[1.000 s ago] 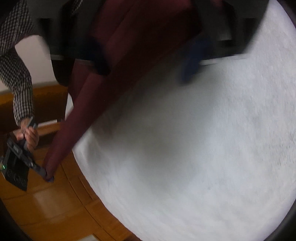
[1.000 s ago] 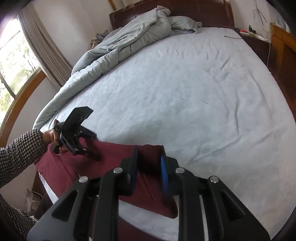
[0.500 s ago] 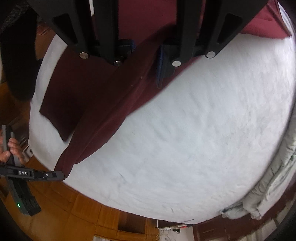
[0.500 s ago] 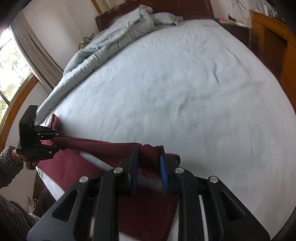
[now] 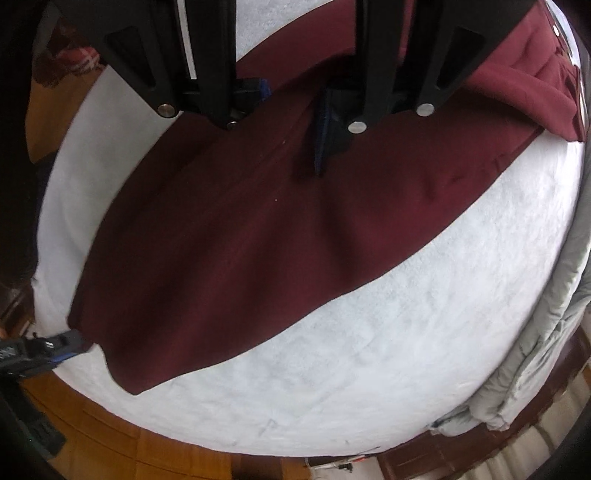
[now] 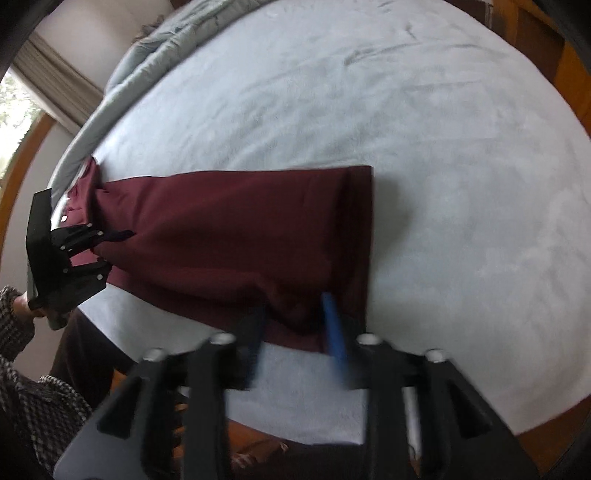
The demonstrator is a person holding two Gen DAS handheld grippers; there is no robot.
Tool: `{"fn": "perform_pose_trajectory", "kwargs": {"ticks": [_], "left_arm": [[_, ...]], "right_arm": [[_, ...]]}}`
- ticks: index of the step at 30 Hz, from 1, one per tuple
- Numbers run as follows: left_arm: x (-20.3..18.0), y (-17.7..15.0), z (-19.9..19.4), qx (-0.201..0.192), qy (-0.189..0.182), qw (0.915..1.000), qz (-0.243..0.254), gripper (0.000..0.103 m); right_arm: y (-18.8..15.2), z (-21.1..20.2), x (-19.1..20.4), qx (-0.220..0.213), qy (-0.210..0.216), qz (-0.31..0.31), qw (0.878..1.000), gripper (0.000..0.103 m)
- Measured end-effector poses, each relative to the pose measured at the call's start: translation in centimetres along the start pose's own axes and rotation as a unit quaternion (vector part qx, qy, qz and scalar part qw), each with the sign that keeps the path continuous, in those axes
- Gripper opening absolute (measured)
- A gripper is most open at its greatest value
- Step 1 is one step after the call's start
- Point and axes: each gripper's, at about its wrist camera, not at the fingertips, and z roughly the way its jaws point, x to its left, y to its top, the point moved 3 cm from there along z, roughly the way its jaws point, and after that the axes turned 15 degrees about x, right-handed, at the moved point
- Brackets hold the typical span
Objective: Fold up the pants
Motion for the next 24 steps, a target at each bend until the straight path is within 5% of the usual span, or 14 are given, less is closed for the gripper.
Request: {"fn": "perform_pose_trajectory", "kwargs": {"ticks": [1, 2, 7, 9, 11, 15, 16, 18, 20, 24], "left_arm": [[0.0, -0.1, -0.1, 0.001, 0.002, 1.0000, -0.003, 0.021], [-0.1, -0.1, -0.1, 0.002, 0.006, 0.9999, -0.008, 0.021], [-0.2, -0.5, -0.2, 0.001, 0.012, 0.9998, -0.013, 0.024], [-0.6, -0.1, -0.2, 0.003, 0.018, 0.9998, -0.012, 0.028], [-1.0, 0.4, -0.7, 0.002, 0.006, 0.9999, -0.014, 0.045], [-1.8, 0.2, -0.6, 0.006, -0.011, 0.9998, -0.015, 0.051], [-1.9, -0.1, -0.4, 0.006, -0.010, 0.9998, -0.016, 0.051], [-2.0, -0.1, -0.4, 0.003, -0.012, 0.9997, -0.022, 0.051], [-2.0, 0.0, -0.5, 0.006, -0.019, 0.9993, -0.031, 0.051], [-1.4, 0.0, -1.0, -0.002, -0.040, 0.9983, -0.042, 0.051]], "right_arm": [[-0.2, -0.3, -0.1, 0.007, -0.008, 0.006, 1.000, 0.065], [-0.3, -0.8, -0.1, 0.003, -0.006, 0.006, 1.000, 0.065], [-0.3, -4.1, -1.0, -0.052, 0.105, 0.058, 0.991, 0.080], [0.7, -3.3, -1.5, -0.035, 0.096, 0.080, 0.991, 0.080], [2.0, -1.7, -2.0, -0.013, 0.089, 0.091, 0.992, 0.083], [3.6, 2.6, -3.2, 0.051, 0.102, 0.127, 0.985, 0.085], [3.9, 3.5, -3.4, 0.063, 0.103, 0.135, 0.983, 0.082], [4.6, 3.7, -2.8, 0.063, 0.079, 0.126, 0.987, 0.057], [4.7, 3.3, -2.3, 0.073, 0.083, 0.117, 0.987, 0.020], [4.5, -1.3, -1.1, 0.032, 0.085, 0.089, 0.992, 0.017]]}}
